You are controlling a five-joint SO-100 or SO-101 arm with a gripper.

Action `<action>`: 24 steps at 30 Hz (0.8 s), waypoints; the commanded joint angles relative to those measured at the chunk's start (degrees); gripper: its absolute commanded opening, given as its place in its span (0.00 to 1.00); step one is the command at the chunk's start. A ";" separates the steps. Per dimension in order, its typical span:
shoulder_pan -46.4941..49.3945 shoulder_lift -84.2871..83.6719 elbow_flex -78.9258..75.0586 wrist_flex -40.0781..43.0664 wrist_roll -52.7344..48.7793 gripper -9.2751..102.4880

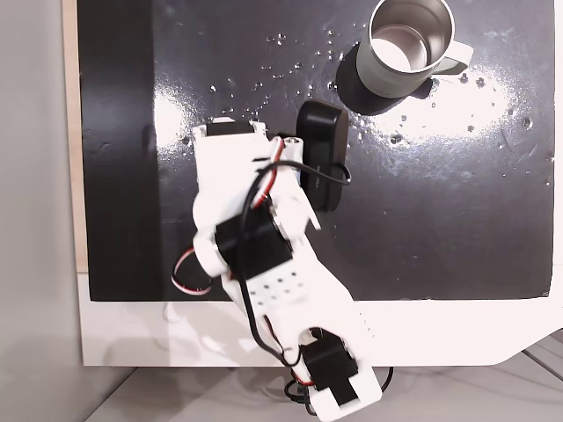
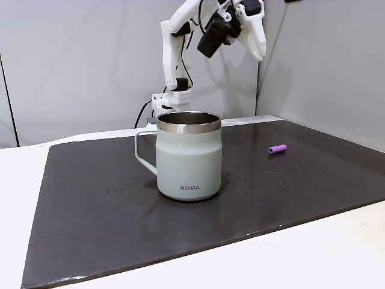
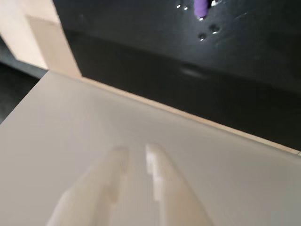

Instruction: Grasp a pengrip and put it in the cup.

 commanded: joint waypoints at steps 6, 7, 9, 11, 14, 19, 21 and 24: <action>-3.43 -12.48 -3.34 -0.26 1.05 0.10; -3.69 -13.97 -3.60 -0.26 1.05 0.12; -4.39 -16.61 -4.22 -0.44 1.32 0.16; -5.01 -19.25 -4.92 -0.44 2.02 0.20; -5.98 -23.29 -6.33 -0.44 3.16 0.25; -6.86 -30.32 -10.55 -0.09 3.69 0.30; -7.21 -33.13 -12.66 0.00 3.69 0.30; -7.56 -36.83 -14.77 0.18 4.04 0.30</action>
